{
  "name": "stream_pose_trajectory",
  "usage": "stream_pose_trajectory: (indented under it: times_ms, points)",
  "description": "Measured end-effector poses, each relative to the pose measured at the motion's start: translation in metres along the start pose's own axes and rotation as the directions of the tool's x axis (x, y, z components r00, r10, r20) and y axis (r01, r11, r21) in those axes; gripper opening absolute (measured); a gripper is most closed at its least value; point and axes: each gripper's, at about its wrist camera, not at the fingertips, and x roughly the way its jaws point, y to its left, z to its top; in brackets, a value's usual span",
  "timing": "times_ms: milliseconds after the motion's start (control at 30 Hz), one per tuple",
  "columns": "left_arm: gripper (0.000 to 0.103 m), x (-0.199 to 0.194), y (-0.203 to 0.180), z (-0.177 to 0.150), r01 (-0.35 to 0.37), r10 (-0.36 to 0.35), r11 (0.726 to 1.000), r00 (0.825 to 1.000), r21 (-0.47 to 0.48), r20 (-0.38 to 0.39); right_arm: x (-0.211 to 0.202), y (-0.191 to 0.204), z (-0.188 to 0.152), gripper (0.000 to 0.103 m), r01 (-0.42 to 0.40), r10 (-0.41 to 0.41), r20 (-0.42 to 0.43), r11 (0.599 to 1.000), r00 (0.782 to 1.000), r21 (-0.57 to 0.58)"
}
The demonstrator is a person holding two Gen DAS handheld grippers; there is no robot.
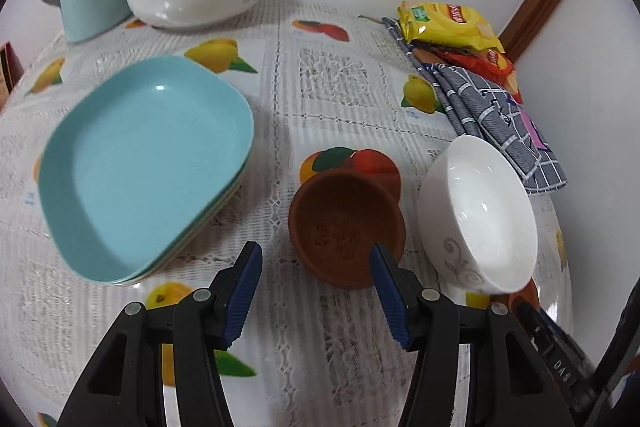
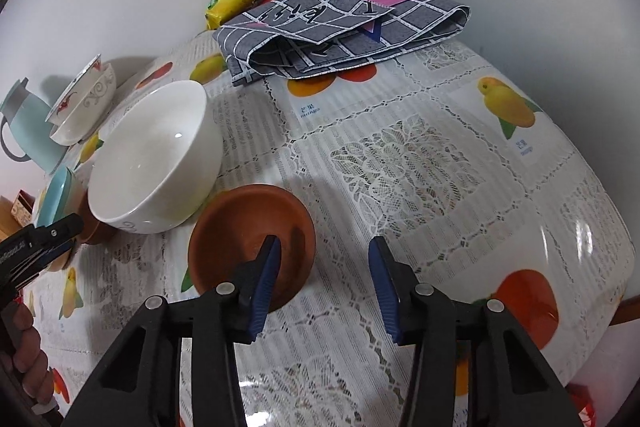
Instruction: Organize plates and bowls
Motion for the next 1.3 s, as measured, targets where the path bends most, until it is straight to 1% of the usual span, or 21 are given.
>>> stream_pose_trajectory:
  times_ms: [67,133,233,300,367,400,433,467,500,633,767,833,933,1067,1300]
  points:
    - [0.053,0.005,0.002,0.002,-0.016,0.016,1.0,1.0,-0.015,0.001,0.004,0.002,0.0,0.04,0.0,0.0,-0.005,1.0,1.0,-0.01]
    - [0.051,0.009,0.004,0.004,-0.019,0.019,0.999,1.0,-0.032,-0.004,0.007,0.004,0.0,0.039,0.005,-0.005,-0.004,1.0,1.0,-0.015]
    - [0.042,0.013,0.007,0.006,-0.023,0.022,0.998,1.0,-0.058,-0.005,0.008,0.006,0.001,0.037,0.01,-0.01,0.005,1.0,1.0,-0.02]
    - [0.041,0.017,0.007,0.007,-0.02,0.019,0.998,1.0,-0.059,-0.014,0.009,0.005,0.002,0.029,0.007,-0.006,0.009,1.0,1.0,-0.017]
    - [0.04,0.019,0.006,0.007,-0.023,0.022,0.999,1.0,-0.048,-0.012,0.009,0.004,0.003,0.027,-0.001,0.002,0.008,1.0,1.0,-0.015]
    - [0.039,0.02,0.005,0.007,-0.025,0.024,0.999,1.0,-0.041,-0.009,0.009,0.004,0.003,0.024,-0.005,0.005,0.01,1.0,1.0,-0.012]
    - [0.037,0.02,0.004,0.007,-0.025,0.024,0.999,1.0,-0.037,-0.01,0.009,0.004,0.004,0.021,-0.008,0.008,0.011,1.0,1.0,-0.012]
    - [0.036,0.02,0.003,0.007,-0.022,0.022,0.999,1.0,-0.038,-0.006,0.009,0.004,0.004,0.016,-0.015,0.015,0.012,1.0,1.0,-0.014]
    - [0.032,0.02,0.004,0.007,-0.019,0.019,0.999,1.0,-0.039,-0.007,0.009,0.004,0.003,0.015,-0.02,0.021,0.014,1.0,1.0,-0.015]
    - [0.019,0.022,0.003,0.006,-0.017,0.017,0.999,1.0,-0.037,-0.005,0.008,0.009,0.003,0.013,-0.009,0.01,0.025,0.999,1.0,-0.039]
    - [0.014,0.022,-0.001,0.004,-0.029,0.029,1.0,1.0,-0.008,-0.003,0.005,0.007,0.002,0.011,-0.028,0.029,0.023,0.999,0.999,-0.021]
    - [0.011,0.019,-0.001,0.003,-0.016,0.016,1.0,1.0,-0.009,-0.003,0.003,0.005,0.001,0.01,-0.048,0.048,0.024,0.999,0.999,-0.009]
    - [0.01,0.013,-0.003,0.001,0.002,-0.002,1.0,1.0,0.007,0.002,-0.001,0.003,-0.001,0.009,-0.059,0.059,0.029,0.998,0.998,0.007]
    - [0.009,0.003,-0.004,-0.002,0.025,-0.026,0.999,1.0,0.019,0.009,-0.009,0.006,-0.003,0.008,-0.06,0.06,0.045,0.998,0.997,0.001]
    - [0.01,-0.012,0.0,-0.008,0.038,-0.038,0.999,0.999,0.02,0.016,-0.023,0.016,-0.006,0.009,-0.058,0.059,0.062,0.998,0.996,-0.019]
